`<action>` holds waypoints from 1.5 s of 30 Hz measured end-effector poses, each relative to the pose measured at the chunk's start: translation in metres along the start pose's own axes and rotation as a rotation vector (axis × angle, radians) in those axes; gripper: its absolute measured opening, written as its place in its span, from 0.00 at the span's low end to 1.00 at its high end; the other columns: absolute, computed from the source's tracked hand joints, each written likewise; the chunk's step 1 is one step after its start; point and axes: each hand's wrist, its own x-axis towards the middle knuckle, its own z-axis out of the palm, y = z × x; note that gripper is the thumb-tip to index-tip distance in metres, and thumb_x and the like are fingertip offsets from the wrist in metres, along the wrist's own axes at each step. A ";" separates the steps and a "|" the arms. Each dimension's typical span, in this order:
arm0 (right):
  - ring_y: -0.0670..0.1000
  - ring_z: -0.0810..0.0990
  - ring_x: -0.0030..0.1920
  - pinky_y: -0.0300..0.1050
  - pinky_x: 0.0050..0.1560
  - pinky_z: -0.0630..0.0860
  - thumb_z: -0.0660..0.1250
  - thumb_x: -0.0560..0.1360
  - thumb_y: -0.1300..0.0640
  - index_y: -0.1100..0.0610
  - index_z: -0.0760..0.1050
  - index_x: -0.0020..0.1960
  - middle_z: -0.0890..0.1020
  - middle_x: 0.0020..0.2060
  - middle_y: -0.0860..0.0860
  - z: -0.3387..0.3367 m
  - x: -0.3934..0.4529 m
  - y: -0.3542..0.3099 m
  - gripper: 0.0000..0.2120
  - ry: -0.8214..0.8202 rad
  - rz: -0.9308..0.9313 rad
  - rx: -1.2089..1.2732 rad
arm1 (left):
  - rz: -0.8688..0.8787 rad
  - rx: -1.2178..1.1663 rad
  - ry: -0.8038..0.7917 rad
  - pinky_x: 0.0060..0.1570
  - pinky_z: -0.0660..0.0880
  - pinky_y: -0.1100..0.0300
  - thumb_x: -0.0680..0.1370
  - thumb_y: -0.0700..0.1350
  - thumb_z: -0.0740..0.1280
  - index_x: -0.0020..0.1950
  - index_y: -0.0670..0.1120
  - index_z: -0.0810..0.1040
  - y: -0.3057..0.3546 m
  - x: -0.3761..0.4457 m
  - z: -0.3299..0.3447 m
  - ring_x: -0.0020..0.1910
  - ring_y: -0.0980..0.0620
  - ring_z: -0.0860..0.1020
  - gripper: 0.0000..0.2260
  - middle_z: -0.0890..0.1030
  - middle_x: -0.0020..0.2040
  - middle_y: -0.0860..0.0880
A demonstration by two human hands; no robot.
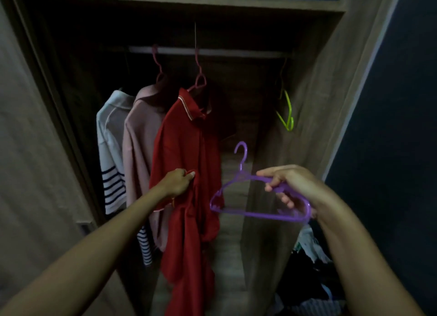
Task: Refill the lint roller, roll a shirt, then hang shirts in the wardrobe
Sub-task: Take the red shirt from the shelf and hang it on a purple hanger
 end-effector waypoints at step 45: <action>0.44 0.81 0.25 0.39 0.31 0.81 0.67 0.77 0.62 0.57 0.73 0.48 0.83 0.27 0.49 0.167 0.094 0.047 0.03 -0.210 0.087 0.541 | 0.236 0.155 -0.059 0.50 0.71 0.59 0.75 0.53 0.70 0.59 0.43 0.71 -0.040 -0.071 -0.051 0.51 0.50 0.78 0.19 0.79 0.50 0.48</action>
